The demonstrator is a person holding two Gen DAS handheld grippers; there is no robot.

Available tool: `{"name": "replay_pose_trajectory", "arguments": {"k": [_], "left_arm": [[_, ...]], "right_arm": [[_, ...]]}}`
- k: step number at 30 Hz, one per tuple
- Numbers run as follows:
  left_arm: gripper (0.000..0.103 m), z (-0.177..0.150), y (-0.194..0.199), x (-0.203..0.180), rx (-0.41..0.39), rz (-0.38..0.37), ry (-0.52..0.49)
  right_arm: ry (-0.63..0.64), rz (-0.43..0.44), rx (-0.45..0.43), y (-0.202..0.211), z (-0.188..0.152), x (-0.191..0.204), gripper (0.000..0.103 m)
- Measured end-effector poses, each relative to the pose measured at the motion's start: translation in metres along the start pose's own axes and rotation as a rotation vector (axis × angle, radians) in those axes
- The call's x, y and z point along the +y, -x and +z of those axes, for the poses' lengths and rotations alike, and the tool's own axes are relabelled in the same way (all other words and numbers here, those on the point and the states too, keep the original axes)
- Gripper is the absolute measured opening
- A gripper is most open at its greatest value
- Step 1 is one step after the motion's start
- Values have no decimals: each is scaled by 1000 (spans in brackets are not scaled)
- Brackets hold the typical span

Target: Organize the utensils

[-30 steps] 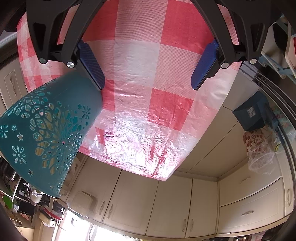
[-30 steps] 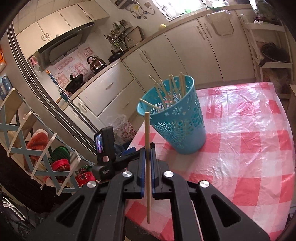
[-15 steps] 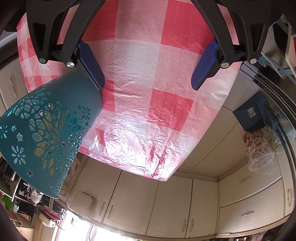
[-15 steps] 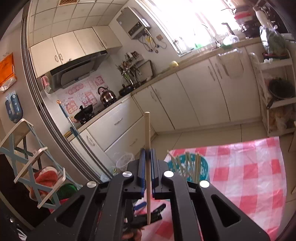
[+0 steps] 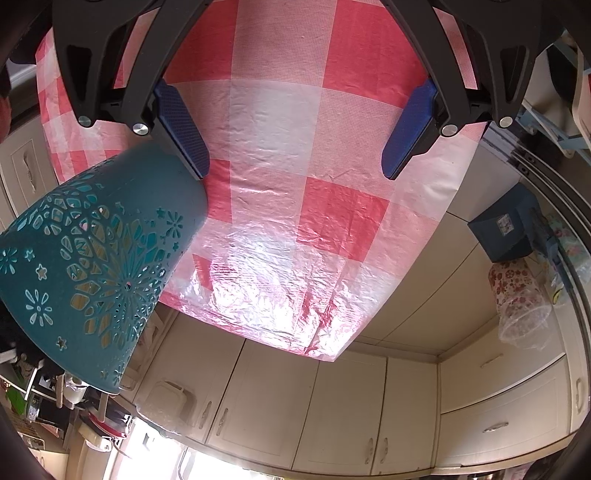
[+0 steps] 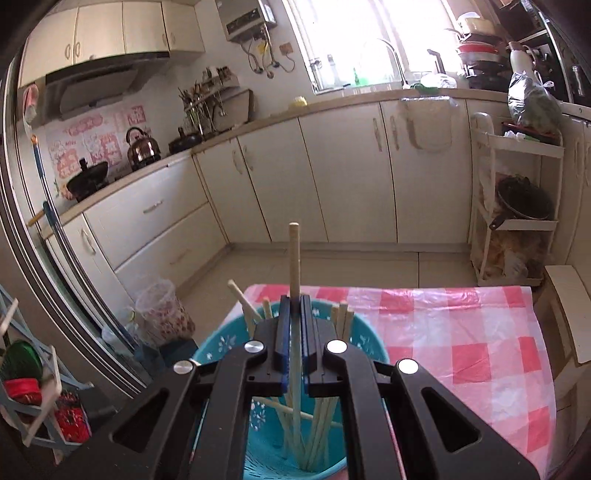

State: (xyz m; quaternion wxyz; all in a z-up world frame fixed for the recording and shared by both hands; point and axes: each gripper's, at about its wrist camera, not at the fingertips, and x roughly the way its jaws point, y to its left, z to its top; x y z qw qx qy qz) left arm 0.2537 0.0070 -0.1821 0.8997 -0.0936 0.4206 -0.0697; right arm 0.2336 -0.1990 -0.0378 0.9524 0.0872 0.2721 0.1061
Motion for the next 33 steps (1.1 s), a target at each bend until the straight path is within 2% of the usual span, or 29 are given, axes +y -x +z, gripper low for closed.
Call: {"name": "replay_pose_trajectory", "arguments": {"k": [2,9,12,14,18,22,25,29,33], "left_arm": [[90,0,0,0,2,2,-2],[91,1,-2,-1,8,7,-3],[91,2,-3,0,10,8,-3],[91,2,-3,0,11,10,-3],[93,1,-3,0,13,17,-2],[93,2,0,0,7,27,-1],[93,4,9,-7,9,57,-31],[94,4,46,-26,-1,76,-71],[95,4,97,-48,-30,73,-120]], "right_arm": [[26,-11,39,-9,-9,2,6],[110,-40,61,-14,-13,15,8],[109,-44,44,-13,-11,14,14],[106,-41,25,-8,-10,13,22],[97,-48,-24,6,-5,14,30],[65,-93,-50,25,-9,11,55],[39,-130,-24,41,-20,7,63],[20,-176,17,70,-40,7,87],[10,-211,44,104,-57,15,96]]}}
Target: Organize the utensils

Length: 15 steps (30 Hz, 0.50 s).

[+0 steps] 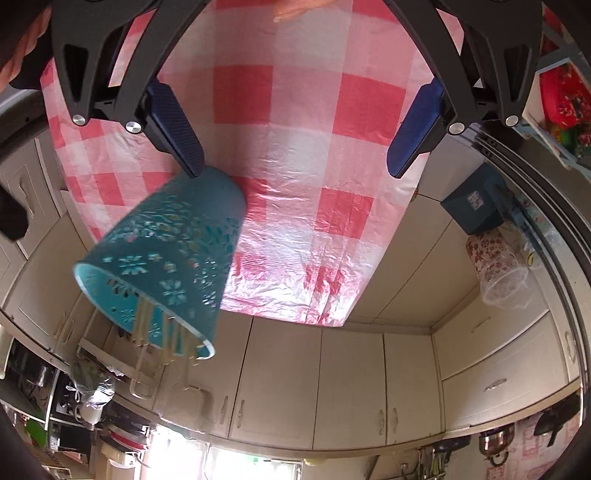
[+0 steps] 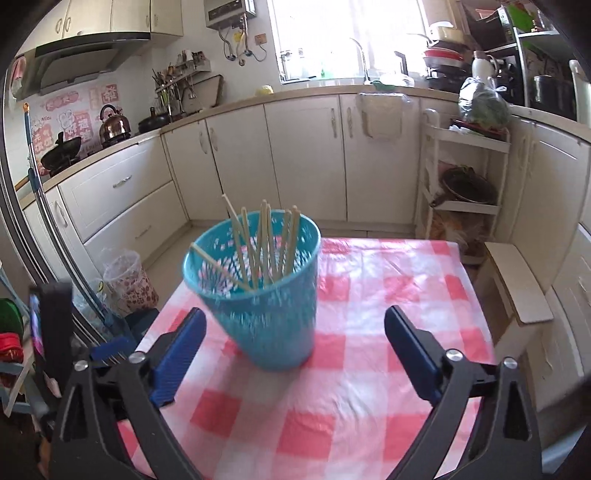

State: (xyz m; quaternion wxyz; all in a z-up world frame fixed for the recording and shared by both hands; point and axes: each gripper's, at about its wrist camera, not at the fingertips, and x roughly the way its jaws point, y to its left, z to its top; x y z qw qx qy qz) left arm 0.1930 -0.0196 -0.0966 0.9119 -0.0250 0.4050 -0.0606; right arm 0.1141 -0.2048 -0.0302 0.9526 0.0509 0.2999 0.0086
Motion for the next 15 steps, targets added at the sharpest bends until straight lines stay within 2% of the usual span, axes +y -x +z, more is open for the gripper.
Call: {"name": "replay_pose_trajectory", "arguments": {"k": [6,11,15], "left_arm": [[95,-14,83,-21,-33,-18,-49],[95,-37,150,-35,-25,-131,-101],[95,-58,201,-38,-54,-112,-138]], "right_arm": [[-2,-39,-1,63,-22,6,96],[-14,-68,-25,115,-31,7,96],[-41,-60,-48,158,-33,7,96]]}}
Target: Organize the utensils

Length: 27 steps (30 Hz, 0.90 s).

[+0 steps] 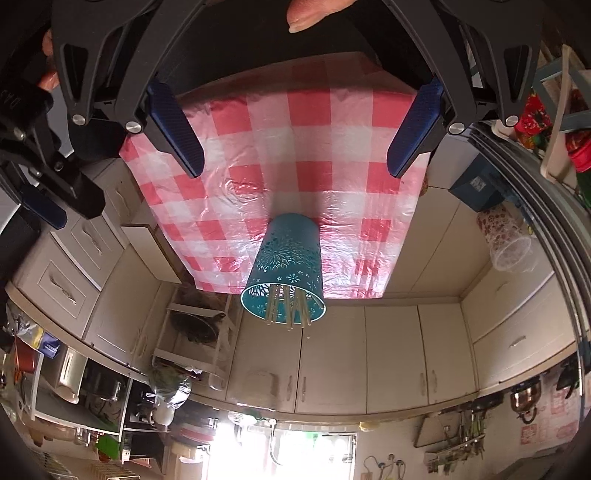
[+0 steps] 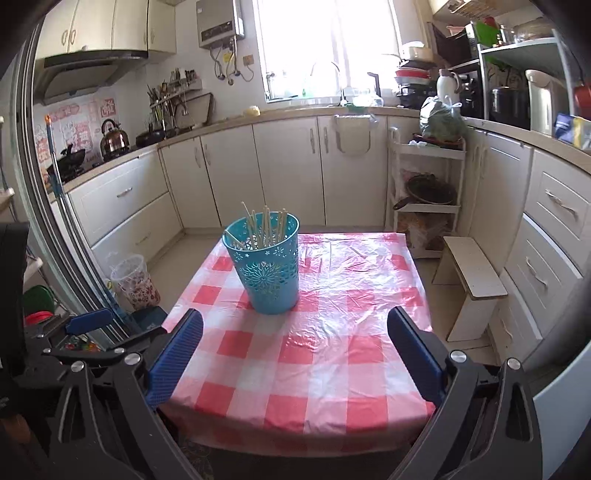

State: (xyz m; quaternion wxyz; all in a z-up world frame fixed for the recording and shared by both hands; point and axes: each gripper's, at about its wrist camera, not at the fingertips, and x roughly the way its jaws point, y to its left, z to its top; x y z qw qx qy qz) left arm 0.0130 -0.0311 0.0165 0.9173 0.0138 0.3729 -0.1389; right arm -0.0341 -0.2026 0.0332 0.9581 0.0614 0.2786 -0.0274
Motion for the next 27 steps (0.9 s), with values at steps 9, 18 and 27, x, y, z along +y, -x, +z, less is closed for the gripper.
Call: {"name": "replay_pose_trajectory", "arguments": {"k": [9,18,27], "left_arm": [[95,-26,69,2,-62,123,43],[95,-31,93,13,-118,160,73],[95,-35,99,15,-133,166,71]], "right_arm": [[-109,11,11,65,-24,11,96],[-95,23,-12,87,-46,27,96],[-50,25,-32,96,-47,39,96]]}}
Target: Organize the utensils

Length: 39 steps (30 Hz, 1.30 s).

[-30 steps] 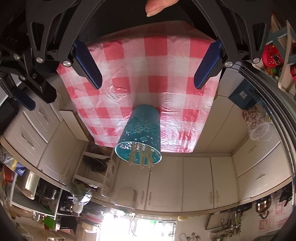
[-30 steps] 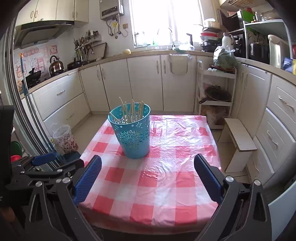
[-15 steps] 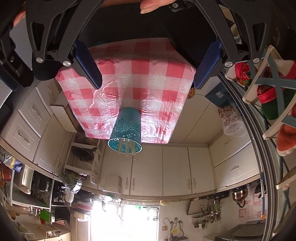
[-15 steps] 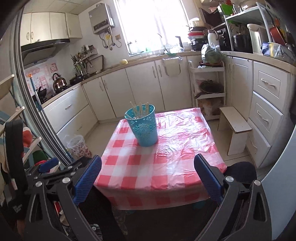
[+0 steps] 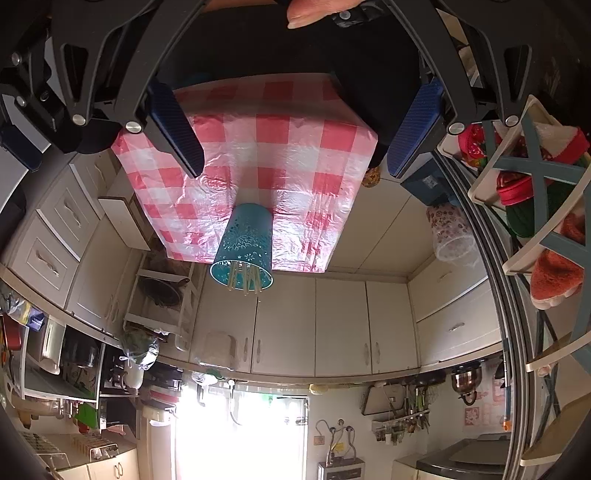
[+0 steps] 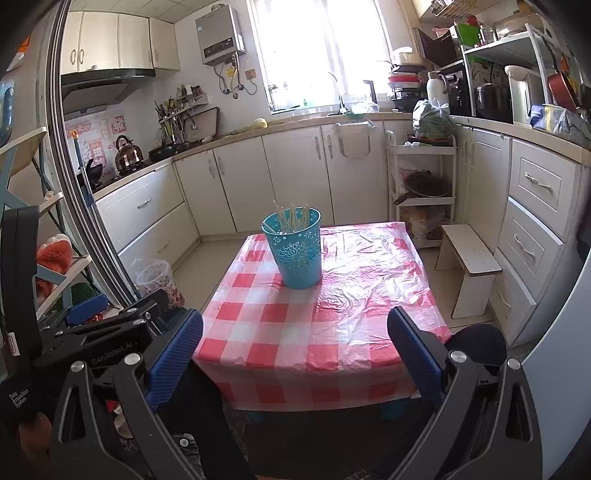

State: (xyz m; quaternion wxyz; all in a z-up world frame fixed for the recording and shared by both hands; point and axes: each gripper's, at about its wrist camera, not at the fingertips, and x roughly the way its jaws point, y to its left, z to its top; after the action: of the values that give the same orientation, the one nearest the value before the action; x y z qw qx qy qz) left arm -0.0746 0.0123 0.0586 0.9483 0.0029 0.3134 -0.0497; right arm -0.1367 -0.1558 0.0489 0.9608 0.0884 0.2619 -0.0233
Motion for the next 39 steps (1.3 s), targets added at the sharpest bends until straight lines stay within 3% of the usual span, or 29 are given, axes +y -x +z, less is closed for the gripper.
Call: {"name": "replay_pose_trajectory", "arguments": {"k": [39], "left_arm": [[95,-6,15,3,-43,31,-33]], "right_arm": [[12,-1,5,6,-4,11,96]]}}
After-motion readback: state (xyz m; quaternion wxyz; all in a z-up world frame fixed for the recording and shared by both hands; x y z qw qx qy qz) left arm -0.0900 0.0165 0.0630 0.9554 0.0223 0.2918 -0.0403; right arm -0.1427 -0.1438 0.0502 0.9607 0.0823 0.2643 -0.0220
